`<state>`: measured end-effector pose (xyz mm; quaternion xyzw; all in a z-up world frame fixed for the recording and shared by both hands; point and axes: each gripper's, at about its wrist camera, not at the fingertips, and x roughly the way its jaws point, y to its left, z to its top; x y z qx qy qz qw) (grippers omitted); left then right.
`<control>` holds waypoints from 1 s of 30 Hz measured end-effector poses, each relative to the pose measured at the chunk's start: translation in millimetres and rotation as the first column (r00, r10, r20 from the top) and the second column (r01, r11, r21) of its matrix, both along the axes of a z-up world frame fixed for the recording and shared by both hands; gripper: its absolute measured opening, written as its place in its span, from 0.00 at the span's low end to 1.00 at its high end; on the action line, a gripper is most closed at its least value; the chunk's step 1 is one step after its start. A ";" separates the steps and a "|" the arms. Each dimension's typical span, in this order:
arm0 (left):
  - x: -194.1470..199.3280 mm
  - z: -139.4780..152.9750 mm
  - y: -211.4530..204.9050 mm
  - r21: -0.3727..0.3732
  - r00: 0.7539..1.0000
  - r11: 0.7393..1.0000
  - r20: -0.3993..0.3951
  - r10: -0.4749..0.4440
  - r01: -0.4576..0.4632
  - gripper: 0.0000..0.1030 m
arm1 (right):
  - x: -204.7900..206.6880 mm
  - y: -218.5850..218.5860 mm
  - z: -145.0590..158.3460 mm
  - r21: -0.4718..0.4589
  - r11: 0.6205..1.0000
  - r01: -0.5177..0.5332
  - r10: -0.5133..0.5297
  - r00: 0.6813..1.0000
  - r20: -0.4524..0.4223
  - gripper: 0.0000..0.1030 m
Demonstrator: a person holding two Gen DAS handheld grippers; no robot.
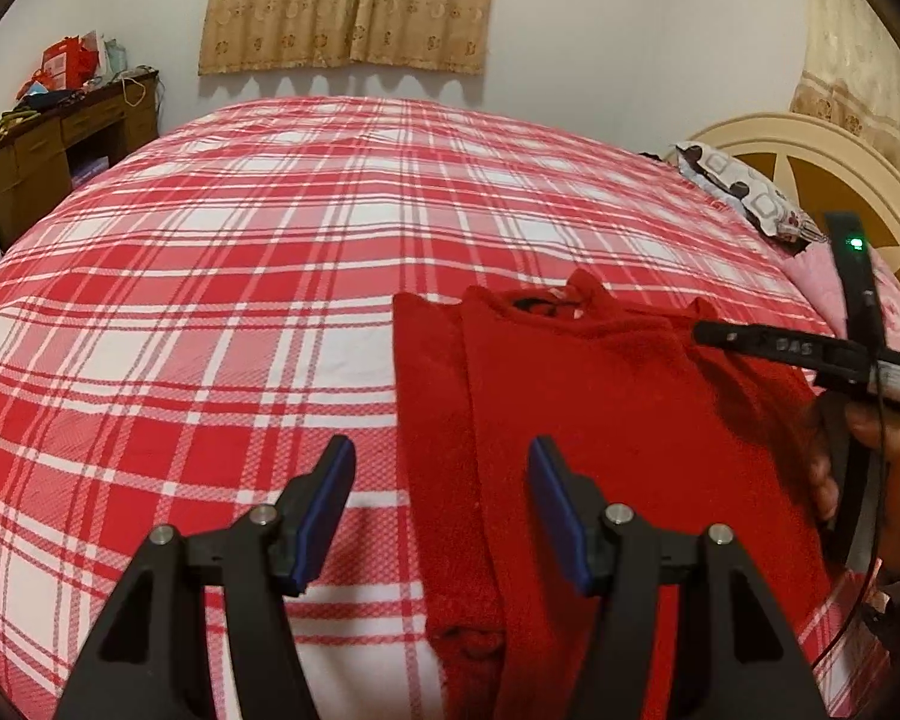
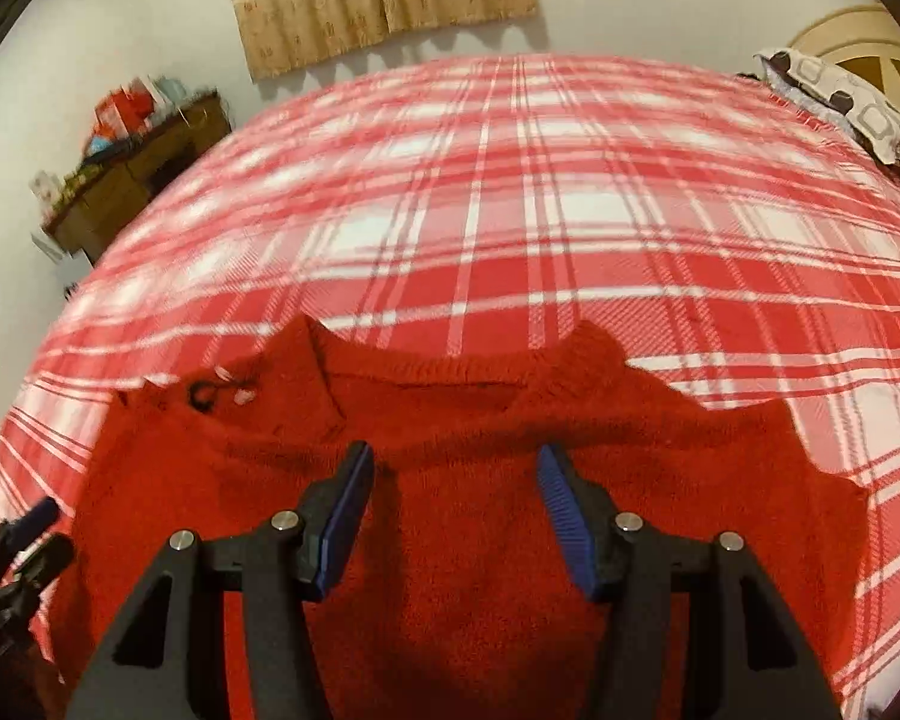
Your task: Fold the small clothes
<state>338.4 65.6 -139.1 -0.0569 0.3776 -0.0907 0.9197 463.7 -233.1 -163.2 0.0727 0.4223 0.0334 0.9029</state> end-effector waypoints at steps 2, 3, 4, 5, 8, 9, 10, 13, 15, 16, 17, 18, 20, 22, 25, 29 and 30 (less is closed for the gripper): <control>-6.4 3.5 0.6 0.009 1.000 1.000 0.016 -0.011 0.011 0.60 | -11.5 1.9 9.7 0.013 1.000 -0.019 0.019 1.000 0.021 0.57; -11.0 5.3 -0.2 0.027 1.000 1.000 0.024 -0.017 0.016 0.60 | -20.8 3.2 14.6 0.021 0.999 -0.034 0.034 0.999 0.021 0.57; -14.2 6.4 -0.7 0.035 0.999 0.999 0.029 -0.024 0.023 0.60 | -26.1 5.2 16.9 0.029 0.999 -0.045 0.045 0.999 0.020 0.57; -19.0 7.7 -1.1 0.038 0.999 0.999 0.037 -0.034 0.032 0.60 | -38.9 8.8 22.0 0.046 0.996 -0.071 0.070 0.997 0.018 0.57; -27.1 8.0 -2.1 0.051 0.998 0.998 0.043 -0.043 0.041 0.68 | -66.3 24.4 27.9 0.066 0.987 -0.150 0.149 0.989 0.009 0.57; -28.3 7.1 -3.3 0.055 0.998 0.997 0.043 -0.050 0.048 0.68 | -75.3 32.7 25.0 0.075 0.980 -0.183 0.184 0.983 -0.007 0.57; -27.3 6.0 -3.9 0.054 0.997 0.997 0.040 -0.059 0.057 0.68 | -80.0 40.9 18.2 0.076 0.976 -0.202 0.206 0.978 -0.043 0.57; -23.7 3.2 -7.4 0.064 0.998 0.996 0.029 -0.061 0.059 0.68 | -75.0 52.9 -7.2 0.080 0.980 -0.180 0.190 0.972 -0.139 0.57; -20.4 3.1 -7.1 0.060 0.998 0.997 0.028 -0.055 0.053 0.68 | -65.9 50.6 -12.9 0.091 0.985 -0.149 0.160 0.979 -0.125 0.57; -19.7 2.8 -6.1 0.056 0.998 0.997 0.026 -0.051 0.049 0.68 | -60.0 48.5 -14.1 0.100 0.986 -0.132 0.144 0.982 -0.123 0.57; -17.8 2.0 -4.6 0.049 0.999 0.998 0.022 -0.047 0.046 0.68 | -51.1 45.9 -14.2 0.115 0.987 -0.109 0.123 0.984 -0.125 0.57; -16.4 0.6 -3.3 0.044 0.999 0.998 0.017 -0.042 0.042 0.68 | -44.5 44.3 -14.2 0.121 0.988 -0.099 0.114 0.986 -0.122 0.57; -14.3 -3.7 -1.6 0.033 0.999 0.999 0.006 -0.032 0.032 0.68 | -27.0 47.0 -17.5 0.087 0.992 -0.091 0.101 0.988 -0.120 0.57; -13.4 -8.9 -0.9 0.028 1.000 0.999 -0.007 -0.024 0.025 0.68 | -13.3 48.9 -20.5 0.060 0.995 -0.082 0.088 0.990 -0.109 0.57; -15.5 -15.4 0.2 0.029 1.000 0.999 -0.018 -0.015 0.016 0.68 | -3.4 50.2 -22.9 0.036 0.998 -0.059 0.063 0.992 -0.107 0.57; -19.0 -17.2 3.2 0.022 1.000 1.000 -0.013 -0.006 0.007 0.72 | -14.2 56.3 -15.4 0.006 0.999 -0.041 0.042 0.995 -0.092 0.57; -18.8 -17.9 3.3 0.033 1.000 0.999 -0.012 0.003 -0.003 0.75 | -21.9 56.5 -10.1 0.012 0.999 -0.039 0.040 0.997 -0.068 0.57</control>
